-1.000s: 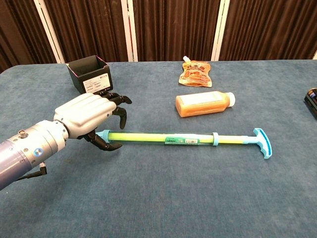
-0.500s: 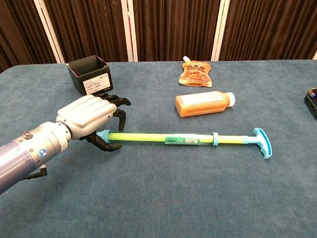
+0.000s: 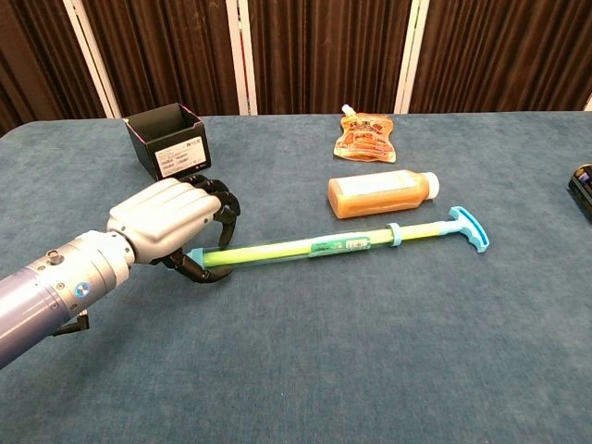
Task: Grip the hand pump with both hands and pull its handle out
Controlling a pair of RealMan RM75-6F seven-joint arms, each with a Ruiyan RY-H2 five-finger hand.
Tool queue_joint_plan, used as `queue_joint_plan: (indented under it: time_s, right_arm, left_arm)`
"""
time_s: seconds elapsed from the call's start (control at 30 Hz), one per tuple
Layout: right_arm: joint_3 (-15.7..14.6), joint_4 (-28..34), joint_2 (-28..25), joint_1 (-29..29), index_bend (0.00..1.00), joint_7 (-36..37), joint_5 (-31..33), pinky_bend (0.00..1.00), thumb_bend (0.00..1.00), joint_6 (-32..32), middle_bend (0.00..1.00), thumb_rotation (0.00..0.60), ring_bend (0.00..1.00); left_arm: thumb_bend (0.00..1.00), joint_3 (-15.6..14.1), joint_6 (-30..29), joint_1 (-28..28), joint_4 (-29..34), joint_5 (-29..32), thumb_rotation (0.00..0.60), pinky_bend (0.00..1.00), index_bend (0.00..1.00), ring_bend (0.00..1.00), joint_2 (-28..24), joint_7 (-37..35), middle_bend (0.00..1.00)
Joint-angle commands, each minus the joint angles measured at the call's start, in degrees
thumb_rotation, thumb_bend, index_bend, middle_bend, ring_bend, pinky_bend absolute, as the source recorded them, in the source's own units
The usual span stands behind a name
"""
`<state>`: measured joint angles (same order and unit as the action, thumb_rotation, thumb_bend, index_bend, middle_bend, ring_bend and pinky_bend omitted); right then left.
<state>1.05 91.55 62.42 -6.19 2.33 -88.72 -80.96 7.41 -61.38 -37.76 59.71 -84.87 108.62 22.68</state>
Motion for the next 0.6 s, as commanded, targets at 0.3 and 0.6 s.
queue_joint_plan:
  time_s: [0.3, 0.6]
  right_arm:
    - [-1.61, -2.08, 6.0, -0.58, 0.03, -5.58, -3.83, 0.0, 0.05, -0.07, 0.0, 0.6, 0.0]
    - [-1.28, -2.7, 10.04, -0.61, 0.12, -7.05, -5.03, 0.0, 0.12, -1.61, 0.0, 0.6, 0.0]
  left_arm:
    - [0.48, -3.94, -6.47, 1.34, 4.92, -6.15, 0.6, 0.14, 0.69, 0.19, -2.63, -5.77, 0.33]
    - [0.48, -8.66, -12.71, 3.03, 8.81, -12.69, 0.6, 0.14, 0.7, 0.2, -4.69, -10.75, 0.36]
